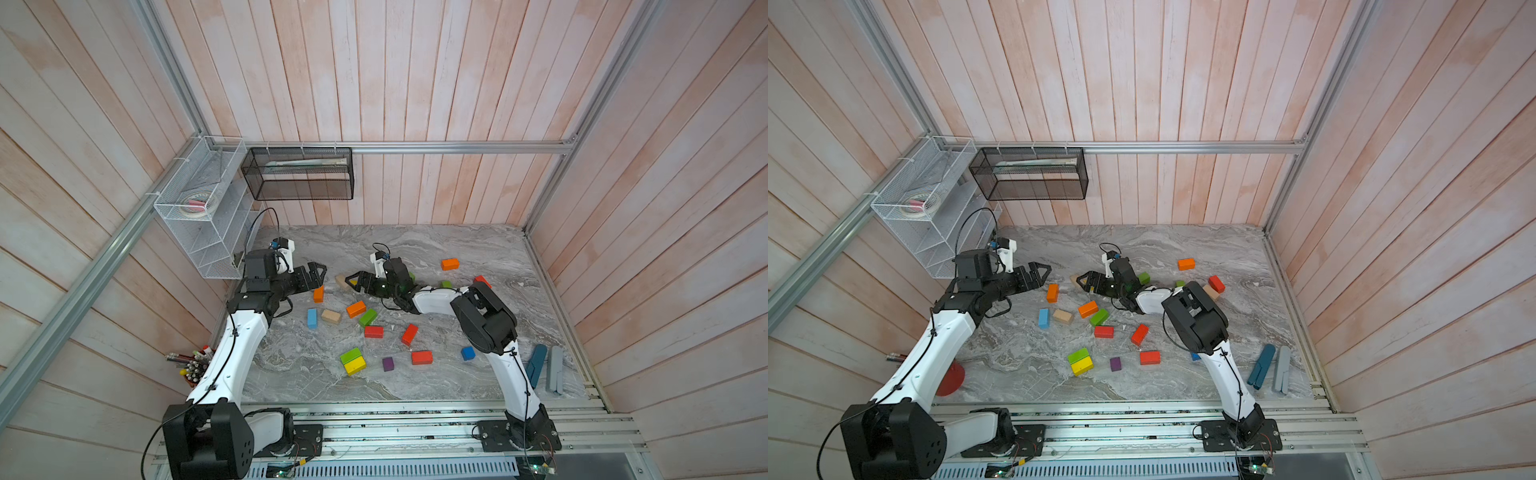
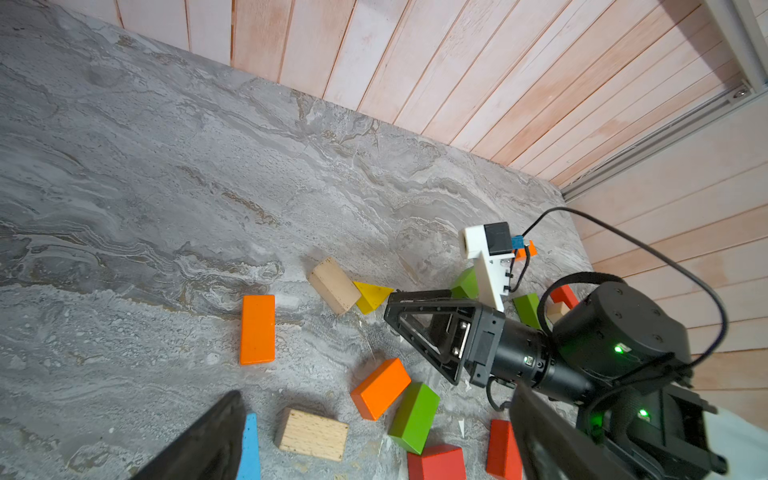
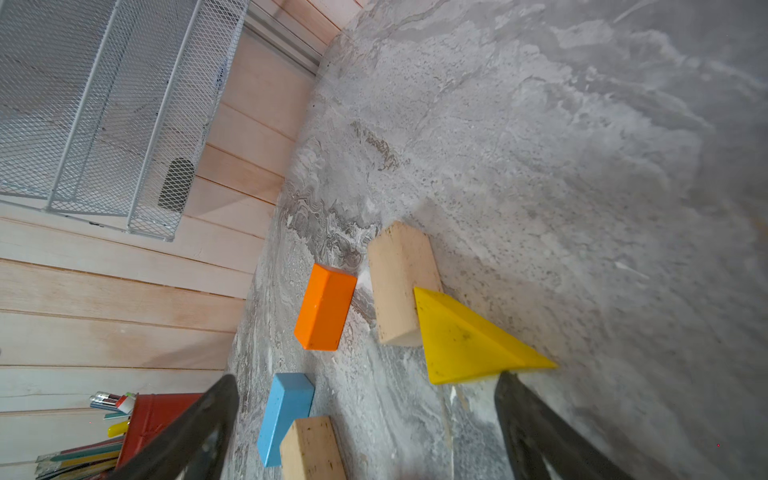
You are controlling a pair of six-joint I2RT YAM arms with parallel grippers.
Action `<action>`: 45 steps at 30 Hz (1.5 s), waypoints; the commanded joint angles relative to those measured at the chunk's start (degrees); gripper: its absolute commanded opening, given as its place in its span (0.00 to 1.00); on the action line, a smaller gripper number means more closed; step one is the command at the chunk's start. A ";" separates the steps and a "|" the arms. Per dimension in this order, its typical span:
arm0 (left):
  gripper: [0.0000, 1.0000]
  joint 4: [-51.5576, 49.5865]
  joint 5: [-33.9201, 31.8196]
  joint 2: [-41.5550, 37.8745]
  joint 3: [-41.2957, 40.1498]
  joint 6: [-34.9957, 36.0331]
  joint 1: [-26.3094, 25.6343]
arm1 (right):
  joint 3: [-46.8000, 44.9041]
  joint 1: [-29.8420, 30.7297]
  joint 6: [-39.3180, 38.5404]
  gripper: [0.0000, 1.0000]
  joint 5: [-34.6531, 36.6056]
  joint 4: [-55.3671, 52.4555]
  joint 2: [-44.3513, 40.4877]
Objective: Assemble a heart with building blocks
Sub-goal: Adjust the building block at the center of the board, then assemble the building block at the center of the board.
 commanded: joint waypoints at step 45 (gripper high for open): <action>1.00 1.89 6.61 0.68 -1.15 2.39 0.17 | -4.04 -11.57 -54.73 0.88 21.22 -36.93 -12.87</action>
